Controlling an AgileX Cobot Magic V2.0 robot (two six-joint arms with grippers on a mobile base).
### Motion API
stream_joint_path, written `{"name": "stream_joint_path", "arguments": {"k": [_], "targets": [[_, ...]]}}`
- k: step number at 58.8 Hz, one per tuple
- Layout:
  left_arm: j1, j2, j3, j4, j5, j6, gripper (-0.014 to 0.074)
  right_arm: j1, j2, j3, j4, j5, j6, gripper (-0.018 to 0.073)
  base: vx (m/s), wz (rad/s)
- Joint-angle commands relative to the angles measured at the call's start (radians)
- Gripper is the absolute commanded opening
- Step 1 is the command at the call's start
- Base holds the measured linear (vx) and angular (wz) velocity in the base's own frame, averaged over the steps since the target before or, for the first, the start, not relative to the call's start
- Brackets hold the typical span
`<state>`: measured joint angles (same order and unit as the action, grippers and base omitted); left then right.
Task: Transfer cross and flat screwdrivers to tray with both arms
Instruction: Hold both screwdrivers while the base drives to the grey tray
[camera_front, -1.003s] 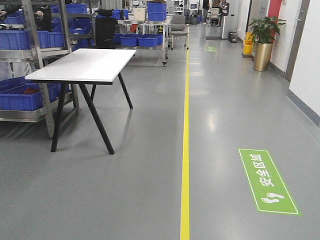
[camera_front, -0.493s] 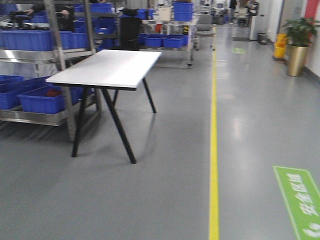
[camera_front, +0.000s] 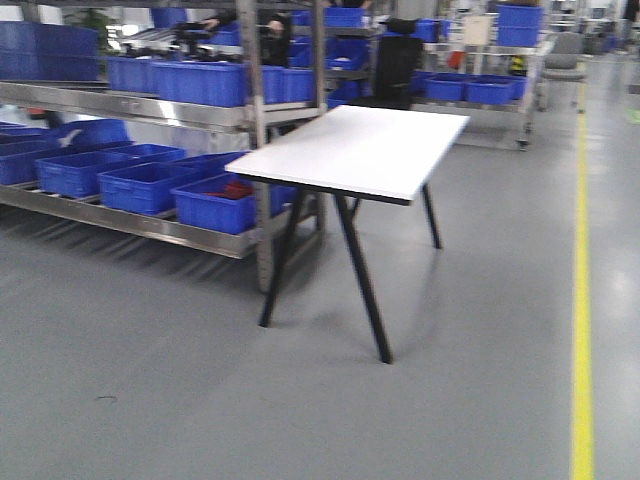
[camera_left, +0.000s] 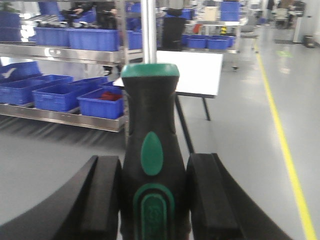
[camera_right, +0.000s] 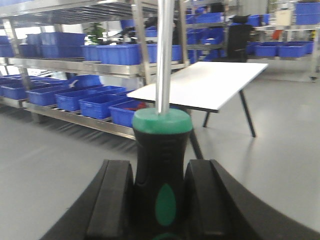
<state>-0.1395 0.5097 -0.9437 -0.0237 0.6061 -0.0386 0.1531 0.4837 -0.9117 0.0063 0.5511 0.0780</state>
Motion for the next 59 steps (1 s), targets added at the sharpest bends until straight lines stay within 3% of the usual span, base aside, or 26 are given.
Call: {"name": "stream_joint_path", "arguments": {"k": [1, 59], "targets": [[-0.004, 0.012, -0.028, -0.009, -0.092, -0.009, 0.0, -0.005, 0.006, -0.028, -0.006, -0.092, -0.008, -0.0008, 0.47, 0.54], [-0.004, 0.012, -0.028, -0.009, -0.092, -0.009, 0.0, -0.005, 0.006, -0.028, -0.006, -0.092, -0.008, -0.0008, 0.49, 0.59]]}}
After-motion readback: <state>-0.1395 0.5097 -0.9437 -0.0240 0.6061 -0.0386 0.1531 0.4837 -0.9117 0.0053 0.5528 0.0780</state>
